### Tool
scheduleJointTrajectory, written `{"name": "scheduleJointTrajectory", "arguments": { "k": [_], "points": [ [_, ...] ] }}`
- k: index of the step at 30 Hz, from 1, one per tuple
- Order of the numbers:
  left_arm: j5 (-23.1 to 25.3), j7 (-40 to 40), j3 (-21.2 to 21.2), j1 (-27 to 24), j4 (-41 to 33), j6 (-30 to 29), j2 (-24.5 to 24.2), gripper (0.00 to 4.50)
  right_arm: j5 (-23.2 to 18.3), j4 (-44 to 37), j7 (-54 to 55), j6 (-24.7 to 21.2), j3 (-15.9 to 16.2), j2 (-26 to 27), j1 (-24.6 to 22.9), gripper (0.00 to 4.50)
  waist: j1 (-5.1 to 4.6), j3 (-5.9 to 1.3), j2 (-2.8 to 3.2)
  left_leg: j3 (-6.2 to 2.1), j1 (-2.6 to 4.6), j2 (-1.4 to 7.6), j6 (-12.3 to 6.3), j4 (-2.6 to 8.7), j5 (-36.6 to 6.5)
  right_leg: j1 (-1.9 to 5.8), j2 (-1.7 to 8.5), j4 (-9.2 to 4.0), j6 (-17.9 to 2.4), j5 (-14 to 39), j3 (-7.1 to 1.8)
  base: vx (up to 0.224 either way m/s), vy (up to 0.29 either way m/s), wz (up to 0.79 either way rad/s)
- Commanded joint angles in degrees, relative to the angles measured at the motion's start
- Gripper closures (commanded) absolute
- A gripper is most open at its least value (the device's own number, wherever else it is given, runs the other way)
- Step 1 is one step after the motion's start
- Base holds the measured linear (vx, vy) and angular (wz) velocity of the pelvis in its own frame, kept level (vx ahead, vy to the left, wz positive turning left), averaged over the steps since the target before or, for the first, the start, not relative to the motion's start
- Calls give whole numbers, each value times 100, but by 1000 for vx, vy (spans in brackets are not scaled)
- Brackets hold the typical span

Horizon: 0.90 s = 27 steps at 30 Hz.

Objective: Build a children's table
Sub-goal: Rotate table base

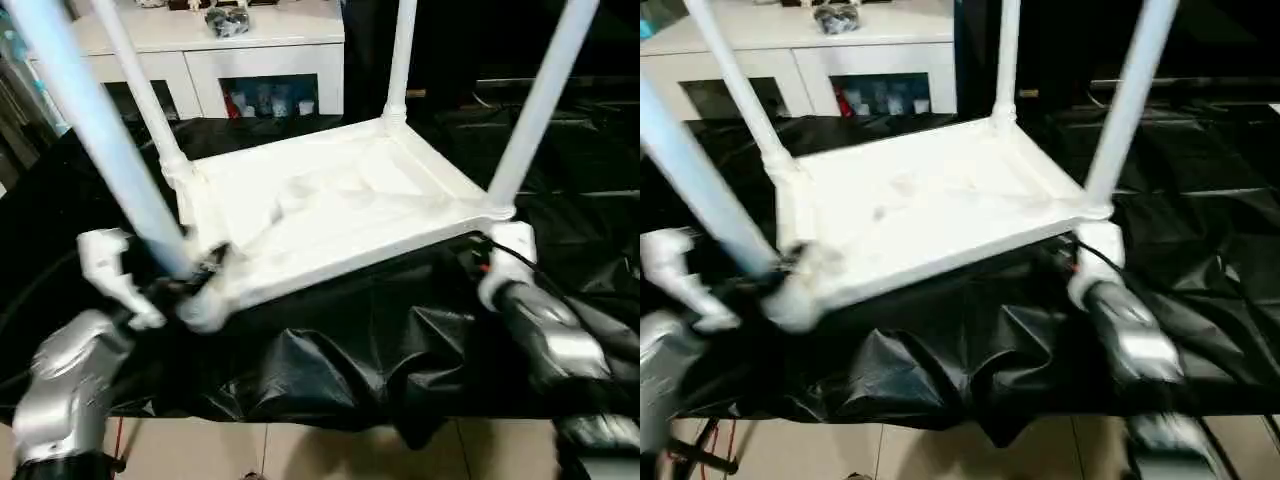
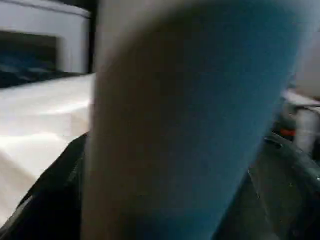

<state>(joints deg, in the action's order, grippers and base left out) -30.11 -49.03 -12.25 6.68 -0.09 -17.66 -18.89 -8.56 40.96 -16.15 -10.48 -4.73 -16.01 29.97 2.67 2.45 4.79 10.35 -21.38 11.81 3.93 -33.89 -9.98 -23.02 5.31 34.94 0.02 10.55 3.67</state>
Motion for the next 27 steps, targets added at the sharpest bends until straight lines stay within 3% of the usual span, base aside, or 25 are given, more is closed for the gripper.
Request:
{"name": "scheduleJointTrajectory", "arguments": {
  "k": [1,4,6,7,9,11,13,17,27],
  "points": [
    [-275,-317,125,-125,-274,-370,-178,3,112,316,47,124,36,45,146,84,-6,-354,20,2,64,42,-25,382,-1658,233,156,-400,-1284,1109,-149,0,0,0],
    [-639,-717,217,-354,-593,-787,-427,3,202,707,8,225,97,137,391,84,-5,-367,12,9,55,42,-72,366,-1564,243,166,-354,-1389,1033,-141,0,0,0],
    [-793,-921,341,-464,-792,-959,-582,3,263,890,-21,270,171,193,524,84,-35,-326,-71,26,40,38,-125,386,-1600,251,145,-403,-1340,1271,-139,0,0,0],
    [-844,-1029,413,-506,-894,-1024,-647,3,297,1002,-45,321,199,226,600,84,-29,-331,-52,13,49,46,-124,389,-1611,254,168,-389,-1317,1423,-145,0,0,0],
    [-874,-1179,675,-582,-1170,-1156,-725,3,369,1210,-95,442,280,338,766,84,-56,-318,-87,11,51,58,-91,403,-1730,234,172,-403,-1273,1642,-146,0,0,0],
    [-861,-1228,768,-576,-1229,-1190,-738,3,385,1318,-118,519,312,385,837,84,-68,-299,-75,14,67,57,-48,410,-1834,217,168,-425,-1206,1795,-159,0,0,0],
    [-721,-1181,973,-490,-1142,-1136,-608,3,436,1436,-256,640,428,552,954,84,-82,-297,-104,15,57,52,-37,413,-1825,227,165,-423,-1179,1780,-167,0,0,0],
    [-534,-1156,1290,-268,-816,-996,-355,3,537,1595,-511,762,612,936,1159,84,-109,-303,-83,8,55,57,-30,415,-1798,233,177,-421,-1172,1738,-178,0,0,0],
    [-363,-1199,1771,575,-280,-910,127,3,756,1873,-715,1012,816,1287,1348,84,-116,-337,-104,22,65,63,-94,392,-1537,263,177,-372,-1395,1182,-190,0,0,0]
  ]
}}
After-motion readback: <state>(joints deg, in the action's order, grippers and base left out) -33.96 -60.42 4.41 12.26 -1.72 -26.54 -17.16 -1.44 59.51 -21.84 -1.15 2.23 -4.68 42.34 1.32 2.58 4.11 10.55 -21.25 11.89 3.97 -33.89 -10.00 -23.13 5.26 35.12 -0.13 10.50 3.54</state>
